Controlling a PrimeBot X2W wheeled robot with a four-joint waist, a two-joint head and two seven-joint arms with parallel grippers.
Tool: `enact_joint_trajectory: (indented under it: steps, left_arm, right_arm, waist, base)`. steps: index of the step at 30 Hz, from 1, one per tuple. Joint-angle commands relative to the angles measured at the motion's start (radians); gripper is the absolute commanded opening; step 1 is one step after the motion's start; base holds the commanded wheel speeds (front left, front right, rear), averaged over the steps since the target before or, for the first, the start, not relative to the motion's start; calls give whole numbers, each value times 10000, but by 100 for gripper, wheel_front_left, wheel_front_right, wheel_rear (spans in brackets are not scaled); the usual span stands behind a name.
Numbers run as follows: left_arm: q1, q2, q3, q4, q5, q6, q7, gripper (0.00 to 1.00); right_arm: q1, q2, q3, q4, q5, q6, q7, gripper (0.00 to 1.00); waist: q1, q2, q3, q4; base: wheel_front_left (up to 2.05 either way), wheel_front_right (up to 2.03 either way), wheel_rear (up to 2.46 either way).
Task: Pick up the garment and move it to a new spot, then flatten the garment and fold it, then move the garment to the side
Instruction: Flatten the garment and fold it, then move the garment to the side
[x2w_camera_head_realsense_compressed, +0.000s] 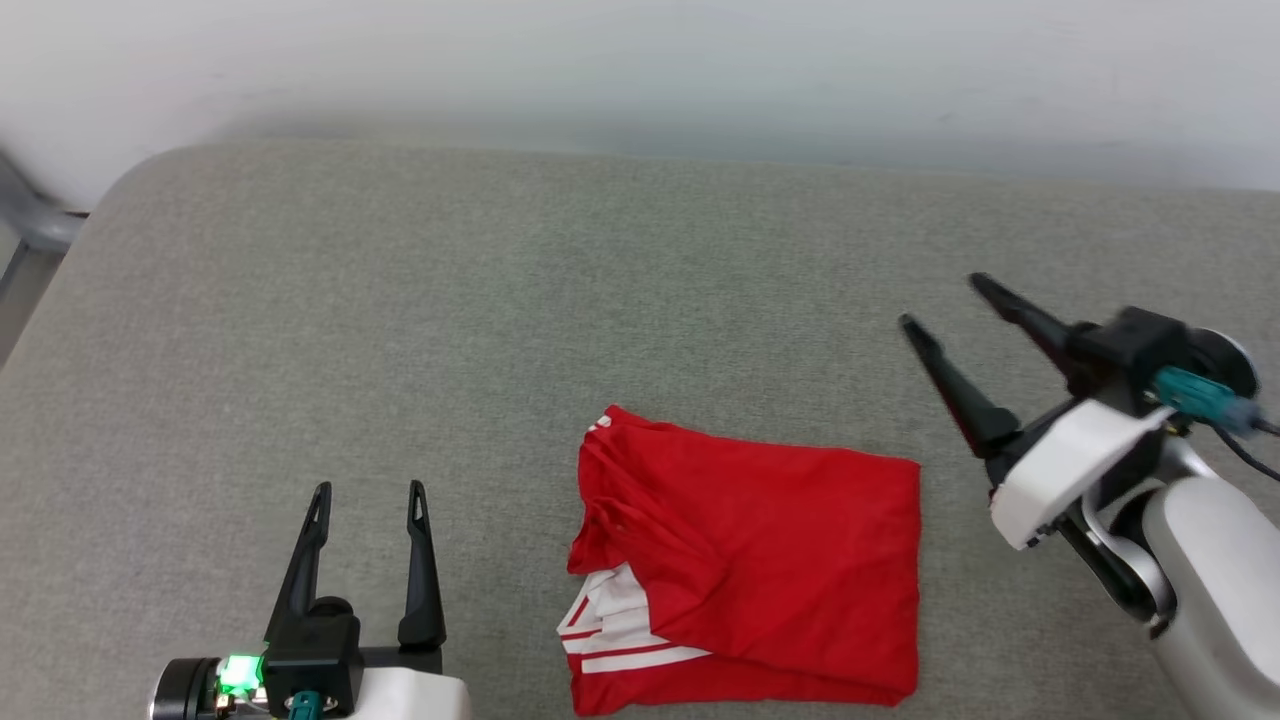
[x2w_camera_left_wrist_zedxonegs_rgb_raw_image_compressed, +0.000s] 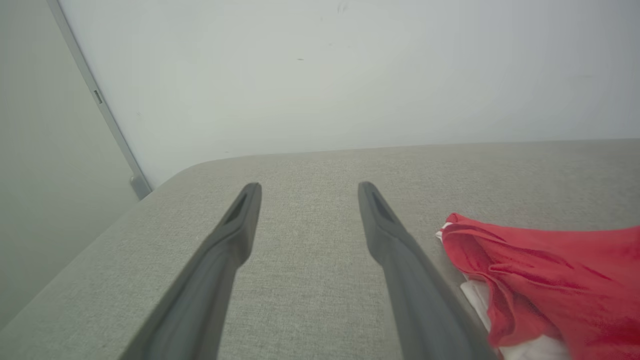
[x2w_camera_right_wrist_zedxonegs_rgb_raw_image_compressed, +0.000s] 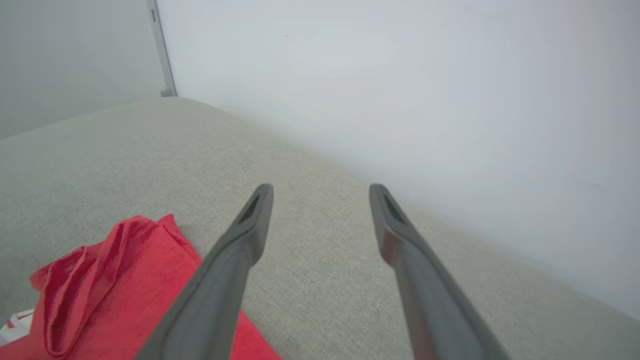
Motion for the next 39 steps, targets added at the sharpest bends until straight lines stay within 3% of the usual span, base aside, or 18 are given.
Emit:
enact_joint_trajectory:
  steps: [1,9,18,27,39]
  left_arm:
    - [139,73,28,-14,44,-13,-20,100]
    - [372,170,85,25,11,25,-20,100]
    - [526,241,77,56,-59,-65,-20,100]
    - [727,159,135,15,-310,-289,-20,100]
    - [872,48,298,66,-289,-620,-20,100]
  right_arm:
    - [418,231,-497,-132,-368,-11,-301,100]
    - [2565,1649,-3566,-1290,-3207,-13,-2045,100]
    - [4914,3514,-5395,-2461,-4034,-11,-2290,100]
    - [6300,4074,-5520,-2905,-3645,-11,-2288,100]
    - [6274,4146,-5368,-2797,-3663,-11,-2290,100]
  waist:
    - [0,0,-162,-198]
    - [0,0,-433,-710]
    - [0,0,-809,-853]
    - [0,0,-1013,-882]
    - [0,0,-1120,-772]
  base:
    - [0,0,0]
    - [0,0,0]
    - [0,0,0]
    - [0,0,0]
    - [0,0,0]
